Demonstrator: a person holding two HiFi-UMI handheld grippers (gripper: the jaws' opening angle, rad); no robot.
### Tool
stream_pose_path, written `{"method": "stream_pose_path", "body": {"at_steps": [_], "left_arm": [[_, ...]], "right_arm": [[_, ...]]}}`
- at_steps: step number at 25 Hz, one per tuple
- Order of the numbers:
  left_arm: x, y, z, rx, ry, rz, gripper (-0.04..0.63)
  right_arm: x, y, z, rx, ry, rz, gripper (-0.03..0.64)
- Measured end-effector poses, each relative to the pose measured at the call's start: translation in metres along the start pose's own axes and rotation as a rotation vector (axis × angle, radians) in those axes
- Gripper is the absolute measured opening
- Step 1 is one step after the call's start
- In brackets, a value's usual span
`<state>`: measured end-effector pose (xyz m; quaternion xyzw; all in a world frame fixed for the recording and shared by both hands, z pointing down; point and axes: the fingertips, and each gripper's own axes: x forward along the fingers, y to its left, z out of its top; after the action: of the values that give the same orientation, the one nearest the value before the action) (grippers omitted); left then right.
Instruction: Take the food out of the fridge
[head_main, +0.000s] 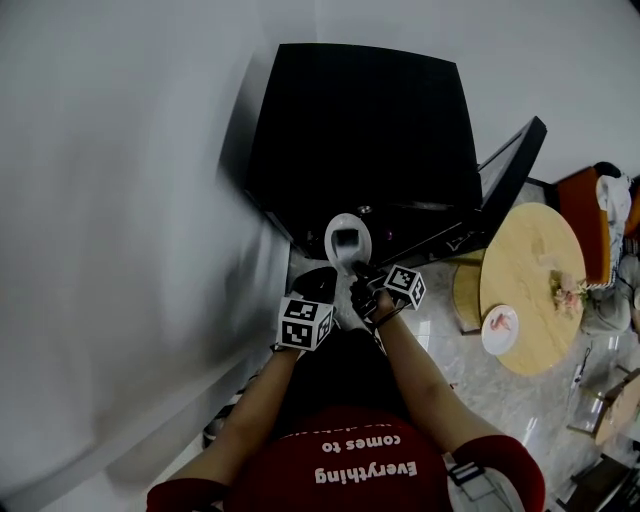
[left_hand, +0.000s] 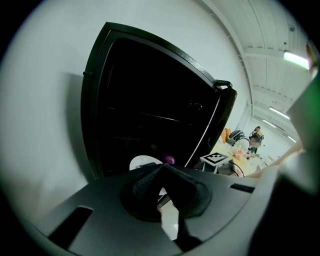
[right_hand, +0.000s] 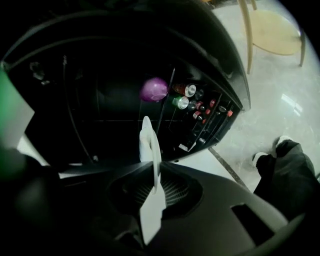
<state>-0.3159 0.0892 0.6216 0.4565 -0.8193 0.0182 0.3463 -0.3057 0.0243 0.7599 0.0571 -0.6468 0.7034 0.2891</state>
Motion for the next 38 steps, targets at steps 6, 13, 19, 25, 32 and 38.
{"method": "stream_pose_path", "body": {"at_steps": [6,13,19,25,32,38], "left_arm": [[-0.022,-0.026,-0.001,0.016,-0.010,-0.037,0.006],[-0.066,-0.056,-0.006,0.054,-0.026,-0.061,0.006],[-0.088,-0.086,0.000,0.085,-0.044,-0.086,0.006],[-0.083,-0.127,0.009,0.167,-0.043,-0.173,0.006],[-0.065,-0.184,0.015,0.243,-0.051,-0.302,0.006],[-0.045,-0.251,0.000,0.322,-0.012,-0.453,0.006]], "right_arm": [[-0.045,0.016,-0.019,-0.005,0.034,0.079,0.032],[-0.104,0.048,-0.040,-0.059,0.102,0.162,0.032],[-0.160,0.072,-0.049,-0.097,0.132,0.217,0.034],[-0.200,0.074,-0.048,-0.135,0.112,0.237,0.034],[-0.258,0.053,-0.040,-0.128,0.064,0.278,0.035],[-0.320,0.018,-0.017,-0.080,-0.087,0.283,0.037]]}}
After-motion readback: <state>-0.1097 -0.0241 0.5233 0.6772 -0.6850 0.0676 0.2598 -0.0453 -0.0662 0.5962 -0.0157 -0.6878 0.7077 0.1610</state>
